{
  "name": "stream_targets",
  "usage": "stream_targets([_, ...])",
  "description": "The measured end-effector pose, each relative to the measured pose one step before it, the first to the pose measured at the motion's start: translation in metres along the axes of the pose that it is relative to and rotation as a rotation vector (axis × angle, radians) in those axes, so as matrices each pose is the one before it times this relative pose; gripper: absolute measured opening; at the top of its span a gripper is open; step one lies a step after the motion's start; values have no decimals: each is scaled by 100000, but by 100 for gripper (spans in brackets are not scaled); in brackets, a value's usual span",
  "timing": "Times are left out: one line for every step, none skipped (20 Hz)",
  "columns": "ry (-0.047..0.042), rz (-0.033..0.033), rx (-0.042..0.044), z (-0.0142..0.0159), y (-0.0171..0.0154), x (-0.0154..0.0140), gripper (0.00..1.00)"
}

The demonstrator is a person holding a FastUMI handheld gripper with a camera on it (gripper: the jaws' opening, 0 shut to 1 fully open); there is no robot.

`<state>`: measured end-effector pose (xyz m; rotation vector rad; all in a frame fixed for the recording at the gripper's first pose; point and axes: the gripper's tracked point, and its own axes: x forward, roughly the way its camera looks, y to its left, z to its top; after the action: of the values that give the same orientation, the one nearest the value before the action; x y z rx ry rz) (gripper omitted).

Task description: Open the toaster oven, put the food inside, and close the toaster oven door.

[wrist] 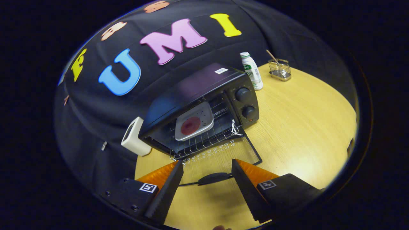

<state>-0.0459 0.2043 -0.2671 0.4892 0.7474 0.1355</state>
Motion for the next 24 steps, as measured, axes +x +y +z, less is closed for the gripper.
stream_targets([577, -701, -7338, -561, -97, -403, 99])
stream_targets([783, -826, -7179, -452, 69, -273, 99])
stream_targets([730, -544, -6028, -542, -47, -348, 99])
stream_targets([846, 320, -4092, -483, 241, 258, 99])
stream_targets([1318, 129, -2758, -719, 202, 194, 99])
stream_targets([1894, 342, -2049, -900, 289, 12, 99])
stream_targets([1825, 382, -1986, -907, 241, 256, 99])
stream_targets([1409, -71, -2077, -797, 103, 160, 99])
stream_targets([1648, 144, -2034, -871, 176, 293, 99])
stream_targets([1893, -84, -1633, -814, 90, 340, 99])
stream_targets([1725, 4, -855, -777, 107, 271, 99])
stream_targets([1913, -253, -64, -675, 164, 341, 99])
stream_targets([2214, -8, 236, -782, 224, 334, 99])
stream_targets([2579, -321, 244, -815, 138, 366, 99])
stream_targets([2622, -272, 368, -765, 144, 443, 99])
stream_targets([2178, -155, 154, -583, 127, 554, 99])
stream_targets([1690, -542, -146, -409, 36, 588, 100])
stream_targets([1701, -713, -170, -287, 114, 610, 99])
stream_targets([998, -766, 228, -114, 85, 585, 99])
stream_targets([548, -1081, -50, 59, -50, 467, 99])
stream_targets([519, -1489, 213, 30, -197, 520, 99])
stream_targets([734, -1635, 701, 37, -181, 567, 100])
stream_targets([528, -1653, 1039, 156, -259, 596, 100])
stream_targets([658, -1263, 1138, 101, -121, 455, 99])
